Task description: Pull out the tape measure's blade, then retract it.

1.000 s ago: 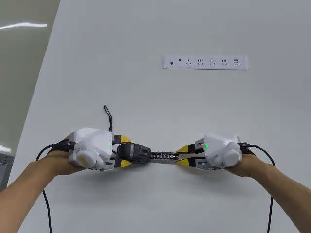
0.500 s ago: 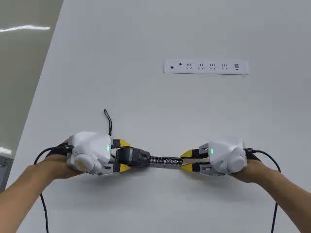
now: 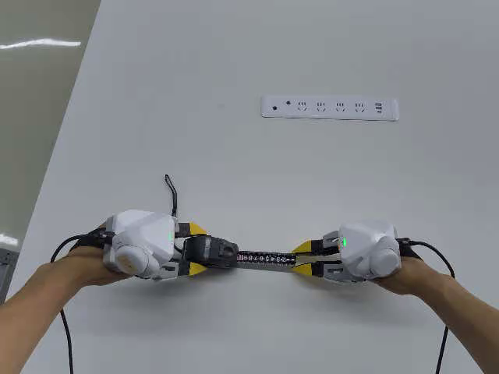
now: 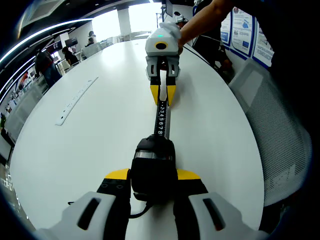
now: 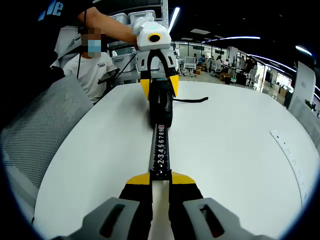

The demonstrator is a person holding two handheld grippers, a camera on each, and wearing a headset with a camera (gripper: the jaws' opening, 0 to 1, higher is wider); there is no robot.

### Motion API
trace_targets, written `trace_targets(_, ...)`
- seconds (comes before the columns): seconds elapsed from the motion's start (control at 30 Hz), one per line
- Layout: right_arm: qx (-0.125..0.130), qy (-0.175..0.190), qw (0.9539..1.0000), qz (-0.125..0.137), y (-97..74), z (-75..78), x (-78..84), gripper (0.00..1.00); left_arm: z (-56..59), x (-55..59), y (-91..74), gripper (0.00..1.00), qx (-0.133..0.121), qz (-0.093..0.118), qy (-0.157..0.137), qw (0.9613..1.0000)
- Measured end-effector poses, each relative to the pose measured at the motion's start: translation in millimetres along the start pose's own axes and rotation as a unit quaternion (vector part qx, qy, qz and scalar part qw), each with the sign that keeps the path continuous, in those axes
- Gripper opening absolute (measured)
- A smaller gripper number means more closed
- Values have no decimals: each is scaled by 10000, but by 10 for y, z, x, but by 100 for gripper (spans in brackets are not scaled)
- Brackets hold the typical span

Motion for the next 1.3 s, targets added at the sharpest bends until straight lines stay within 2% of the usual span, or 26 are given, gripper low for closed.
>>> trace_targets(1.3, -19, 24, 10000, -62, -274, -35, 178, 8, -1, 1, -2, 28, -18, -39, 3, 10000)
Point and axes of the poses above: the centre of the closed fingertips' face, and the gripper's own axes: y roughly forward along the fingers, z roughly to its right, x roughly out of its underside, the point moved 5 cm from there along -y, roughly backward along the fingers, and after that the axes turned 15 degrees about -y, right-handed, at the moved point
